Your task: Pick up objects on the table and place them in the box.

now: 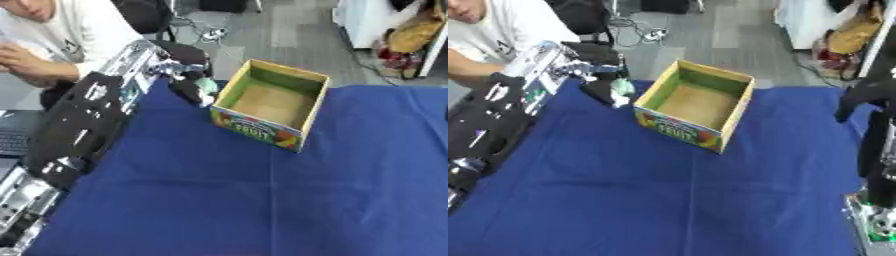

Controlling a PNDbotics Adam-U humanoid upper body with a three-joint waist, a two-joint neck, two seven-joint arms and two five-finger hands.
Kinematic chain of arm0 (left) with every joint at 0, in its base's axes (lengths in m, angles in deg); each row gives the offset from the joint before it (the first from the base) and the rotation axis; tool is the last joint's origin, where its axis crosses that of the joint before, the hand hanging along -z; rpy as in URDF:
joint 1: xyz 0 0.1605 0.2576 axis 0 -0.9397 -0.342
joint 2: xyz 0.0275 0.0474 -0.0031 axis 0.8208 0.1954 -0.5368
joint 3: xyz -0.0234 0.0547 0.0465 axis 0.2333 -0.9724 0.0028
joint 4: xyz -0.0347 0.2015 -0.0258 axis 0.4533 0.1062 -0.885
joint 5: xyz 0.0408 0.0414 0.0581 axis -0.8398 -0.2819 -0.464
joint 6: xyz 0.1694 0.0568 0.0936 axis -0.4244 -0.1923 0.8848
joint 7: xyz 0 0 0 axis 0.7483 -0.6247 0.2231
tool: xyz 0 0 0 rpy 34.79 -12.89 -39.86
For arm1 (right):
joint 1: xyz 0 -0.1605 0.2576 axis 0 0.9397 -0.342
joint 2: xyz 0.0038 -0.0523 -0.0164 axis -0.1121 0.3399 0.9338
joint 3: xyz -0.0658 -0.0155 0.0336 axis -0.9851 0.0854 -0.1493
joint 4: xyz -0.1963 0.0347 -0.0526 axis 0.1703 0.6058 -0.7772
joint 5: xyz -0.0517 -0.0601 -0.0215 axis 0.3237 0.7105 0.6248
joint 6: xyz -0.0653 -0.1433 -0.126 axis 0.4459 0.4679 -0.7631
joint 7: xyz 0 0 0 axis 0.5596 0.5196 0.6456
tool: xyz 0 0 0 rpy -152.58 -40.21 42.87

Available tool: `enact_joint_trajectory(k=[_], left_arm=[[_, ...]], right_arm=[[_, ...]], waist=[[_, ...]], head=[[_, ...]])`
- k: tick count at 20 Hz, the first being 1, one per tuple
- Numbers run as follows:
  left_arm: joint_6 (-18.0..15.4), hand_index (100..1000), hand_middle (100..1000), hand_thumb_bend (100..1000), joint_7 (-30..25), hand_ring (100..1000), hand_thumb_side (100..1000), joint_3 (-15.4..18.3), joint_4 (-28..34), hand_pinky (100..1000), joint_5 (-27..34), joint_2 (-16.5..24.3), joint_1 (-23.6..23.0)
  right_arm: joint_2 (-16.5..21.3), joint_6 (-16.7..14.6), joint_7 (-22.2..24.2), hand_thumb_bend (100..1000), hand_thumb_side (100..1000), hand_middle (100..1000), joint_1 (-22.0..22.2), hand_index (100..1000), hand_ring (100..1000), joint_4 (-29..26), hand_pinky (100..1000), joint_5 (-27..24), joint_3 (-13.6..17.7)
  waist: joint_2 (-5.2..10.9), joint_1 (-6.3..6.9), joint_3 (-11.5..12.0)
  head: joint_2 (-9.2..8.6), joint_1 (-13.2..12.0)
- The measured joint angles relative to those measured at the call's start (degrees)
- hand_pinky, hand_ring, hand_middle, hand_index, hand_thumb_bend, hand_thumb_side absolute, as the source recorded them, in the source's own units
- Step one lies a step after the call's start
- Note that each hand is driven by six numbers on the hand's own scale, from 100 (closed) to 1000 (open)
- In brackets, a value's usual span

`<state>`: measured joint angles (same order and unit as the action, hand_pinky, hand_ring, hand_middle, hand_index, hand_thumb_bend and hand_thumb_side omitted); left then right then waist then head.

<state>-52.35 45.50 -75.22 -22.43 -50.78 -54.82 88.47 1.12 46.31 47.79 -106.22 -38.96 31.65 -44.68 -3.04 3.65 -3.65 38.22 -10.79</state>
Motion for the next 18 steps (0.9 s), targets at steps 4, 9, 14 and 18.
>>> enact_joint_trajectory(k=[4, 9, 14, 18], left_arm=[[-1.4, 338, 183, 100, 3.7, 100, 682, 0.3, -3.9, 100, -2.3, -1.3, 2.5], [-3.4, 339, 186, 100, 9.4, 100, 682, 1.5, -9.9, 100, -6.4, -3.0, 5.6], [-4.4, 343, 190, 100, 17.9, 100, 686, 3.8, -17.0, 100, -13.0, -5.1, 8.1], [-4.9, 347, 193, 100, 26.0, 100, 687, 6.3, -22.7, 100, -18.3, -6.2, 9.3]], right_arm=[[0.0, 0.0, 0.4, 100, 872, 360, -0.6, 451, 265, 0.0, 172, -0.2, -0.3], [-0.1, -0.2, 0.7, 100, 870, 361, -1.5, 451, 268, 0.0, 176, -0.3, -0.6], [-1.0, -0.2, 1.1, 100, 869, 361, -3.2, 451, 269, -0.7, 177, -0.7, -0.9], [-1.3, -0.2, 1.4, 100, 870, 361, -4.0, 451, 269, -1.2, 177, -1.0, -1.0]], waist=[[-0.60, 0.19, -1.1], [-1.57, 0.44, -2.8], [-3.09, 0.63, -4.8], [-4.22, 0.91, -6.4]], head=[[-0.93, -1.1], [-3.37, -2.7], [-6.07, -4.3], [-7.65, -5.8]])
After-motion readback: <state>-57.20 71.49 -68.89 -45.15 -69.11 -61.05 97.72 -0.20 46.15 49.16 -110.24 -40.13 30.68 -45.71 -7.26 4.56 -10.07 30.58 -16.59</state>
